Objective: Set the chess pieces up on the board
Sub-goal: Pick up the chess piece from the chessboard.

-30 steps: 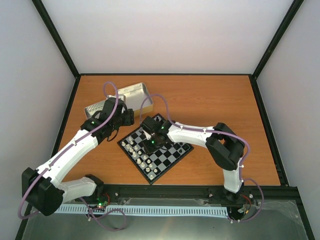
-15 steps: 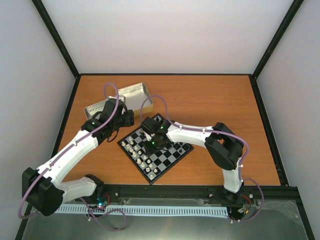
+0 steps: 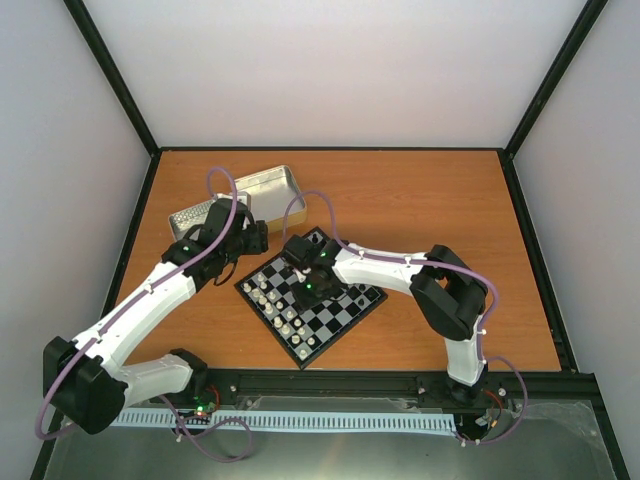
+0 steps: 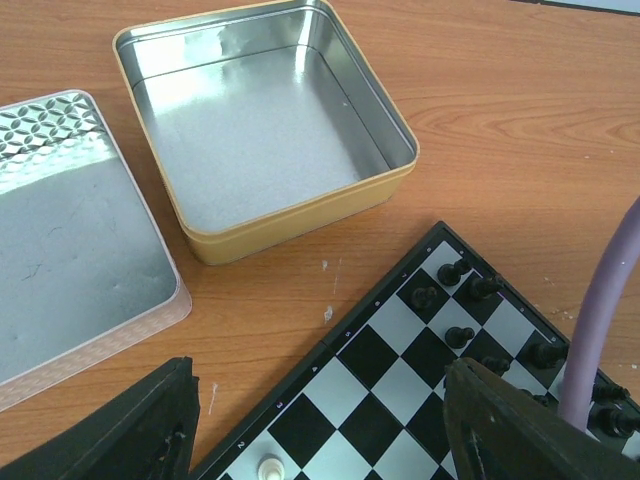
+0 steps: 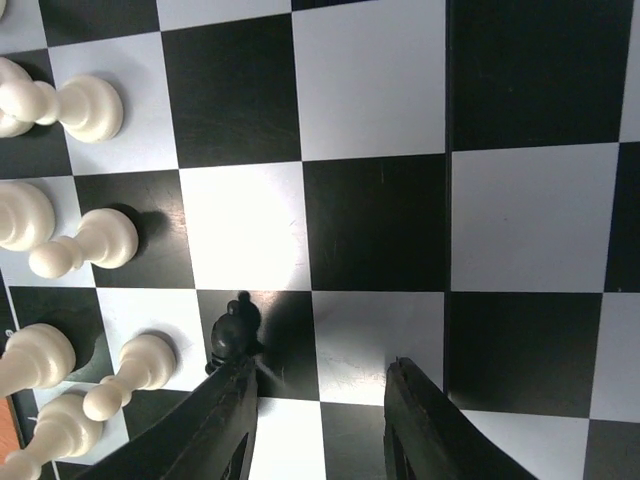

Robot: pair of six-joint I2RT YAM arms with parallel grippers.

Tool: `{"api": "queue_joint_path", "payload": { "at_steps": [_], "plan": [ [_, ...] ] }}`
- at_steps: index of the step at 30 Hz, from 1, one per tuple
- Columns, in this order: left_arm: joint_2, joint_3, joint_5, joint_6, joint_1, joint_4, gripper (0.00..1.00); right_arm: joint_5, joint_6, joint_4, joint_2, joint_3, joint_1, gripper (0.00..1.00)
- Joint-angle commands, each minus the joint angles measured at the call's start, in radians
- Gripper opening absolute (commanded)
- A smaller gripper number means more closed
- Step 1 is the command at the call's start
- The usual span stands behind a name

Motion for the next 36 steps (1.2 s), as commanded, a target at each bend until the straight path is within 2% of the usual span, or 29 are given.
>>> {"api": "queue_joint_path", "payload": {
  "at_steps": [1,8,15,22,36],
  "plan": [
    [-0.011,0.005,-0.007,0.0,0.006,0.022,0.68,0.025,0.056,-0.015,-0.023,0.036,0.009,0.37],
    [-0.016,0.003,-0.006,-0.002,0.006,0.021,0.68,0.062,0.122,0.002,-0.055,0.038,0.008,0.37],
    [-0.022,-0.01,0.001,-0.009,0.006,0.024,0.68,-0.073,0.065,0.039,-0.062,-0.003,0.009,0.38],
    [-0.028,-0.024,0.0,-0.008,0.006,0.028,0.69,-0.091,0.04,0.019,-0.036,-0.026,0.018,0.36],
    [-0.012,-0.015,0.002,-0.001,0.006,0.041,0.69,0.056,-0.008,-0.078,0.034,0.028,0.038,0.32]
  ]
}}
